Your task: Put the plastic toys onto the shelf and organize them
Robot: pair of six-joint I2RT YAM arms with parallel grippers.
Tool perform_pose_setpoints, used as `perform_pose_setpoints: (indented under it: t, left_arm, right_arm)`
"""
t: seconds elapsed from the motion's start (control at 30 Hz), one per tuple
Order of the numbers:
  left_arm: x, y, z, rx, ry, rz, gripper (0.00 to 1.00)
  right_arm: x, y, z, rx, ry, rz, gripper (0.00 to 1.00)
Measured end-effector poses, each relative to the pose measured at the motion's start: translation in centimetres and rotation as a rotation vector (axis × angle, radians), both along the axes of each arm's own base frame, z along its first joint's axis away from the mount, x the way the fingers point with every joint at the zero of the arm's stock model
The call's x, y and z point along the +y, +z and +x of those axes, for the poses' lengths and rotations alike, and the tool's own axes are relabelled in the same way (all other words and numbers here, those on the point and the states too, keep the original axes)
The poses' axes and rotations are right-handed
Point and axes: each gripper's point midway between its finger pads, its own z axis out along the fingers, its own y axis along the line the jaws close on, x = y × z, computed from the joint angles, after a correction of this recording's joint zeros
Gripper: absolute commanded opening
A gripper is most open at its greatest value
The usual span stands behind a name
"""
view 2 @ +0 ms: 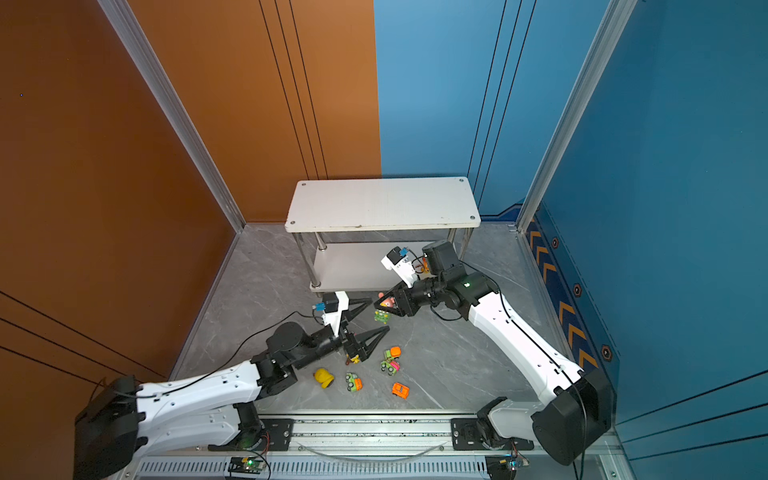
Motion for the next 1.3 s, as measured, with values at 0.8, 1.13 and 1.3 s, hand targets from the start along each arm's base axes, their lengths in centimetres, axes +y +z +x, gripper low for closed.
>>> perform_pose_setpoints:
  t: [0.8,1.13,1.3]
  left_arm:
    - [0.5,-0.8,-3.9,0.109,-0.292,0.167,0.43]
    - [-0.4,-1.1,-4.1,0.141,-0.350,0.170,0.56]
    - [-1.1,-1.1,-4.1,0.166,-0.367,0.167,0.65]
  right_arm:
    - [2.2,2.8,-8.3,-0.135,0.504,-0.062,0.00]
    - [1.6,2.6,-8.3,-0.132,0.490,-0.115,0.00]
    - [1.6,2.8,-8.1,-0.149,0.486,-0.126,0.00]
